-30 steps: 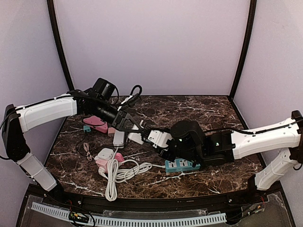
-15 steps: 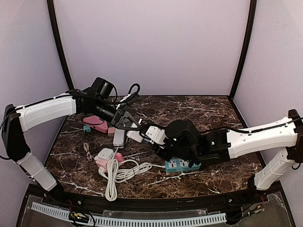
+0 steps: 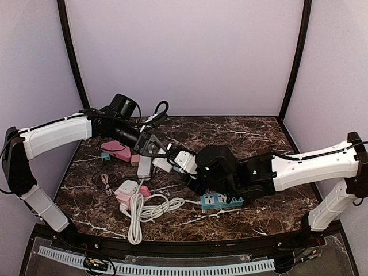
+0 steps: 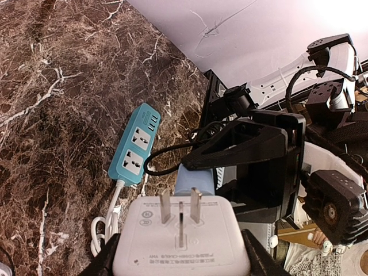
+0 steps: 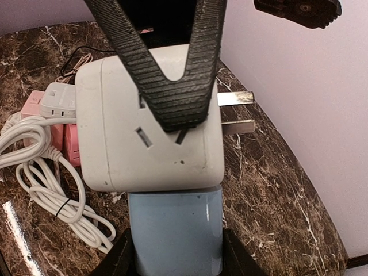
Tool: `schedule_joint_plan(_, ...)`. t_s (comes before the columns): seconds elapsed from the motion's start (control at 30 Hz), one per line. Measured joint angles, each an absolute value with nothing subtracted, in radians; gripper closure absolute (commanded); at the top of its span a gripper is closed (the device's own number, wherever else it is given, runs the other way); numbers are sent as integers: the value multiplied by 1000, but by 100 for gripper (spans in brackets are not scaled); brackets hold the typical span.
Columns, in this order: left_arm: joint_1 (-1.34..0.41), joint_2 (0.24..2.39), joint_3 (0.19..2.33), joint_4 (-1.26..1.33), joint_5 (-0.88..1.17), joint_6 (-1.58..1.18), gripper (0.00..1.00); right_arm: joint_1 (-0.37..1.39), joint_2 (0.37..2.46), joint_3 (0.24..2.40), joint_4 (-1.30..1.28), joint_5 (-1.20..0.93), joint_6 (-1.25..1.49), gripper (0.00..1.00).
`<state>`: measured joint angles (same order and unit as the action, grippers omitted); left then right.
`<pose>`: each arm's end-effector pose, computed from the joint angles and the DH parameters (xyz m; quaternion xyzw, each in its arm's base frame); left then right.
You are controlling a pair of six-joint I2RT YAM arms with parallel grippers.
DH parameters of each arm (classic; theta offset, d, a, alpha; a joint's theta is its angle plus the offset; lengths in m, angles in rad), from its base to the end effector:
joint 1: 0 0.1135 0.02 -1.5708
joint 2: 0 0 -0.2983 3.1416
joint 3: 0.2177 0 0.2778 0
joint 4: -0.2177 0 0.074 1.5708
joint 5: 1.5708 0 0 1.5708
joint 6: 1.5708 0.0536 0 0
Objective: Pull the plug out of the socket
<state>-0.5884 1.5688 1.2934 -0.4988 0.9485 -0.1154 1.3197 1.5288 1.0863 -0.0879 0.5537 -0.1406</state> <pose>0.2853 -0.2427 0.3222 0.3643 0.7557 -0.5141 0.1788 0.1221 0.3625 0.2891 -0.4555 0.7125 0.0687 0.5293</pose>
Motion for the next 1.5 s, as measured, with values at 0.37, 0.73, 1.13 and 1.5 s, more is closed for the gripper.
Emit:
schedule_joint_plan(0.37,-587,1569,1293,-507,986,-119,99,1320,1483,1048,-52,503,-220,100)
schedule_joint_plan(0.73,-587,1569,1293,-522,1002,-118,99,1319,1469,1043,-58,476,-270,100)
schedule_joint_plan(1.13,-586,1569,1293,-517,1003,-117,99,1320,1469,1058,-89,490,-275,100)
schedule_joint_plan(1.5,-487,1561,1293,-462,863,-118,99,1354,1470,1064,-224,548,-175,100)
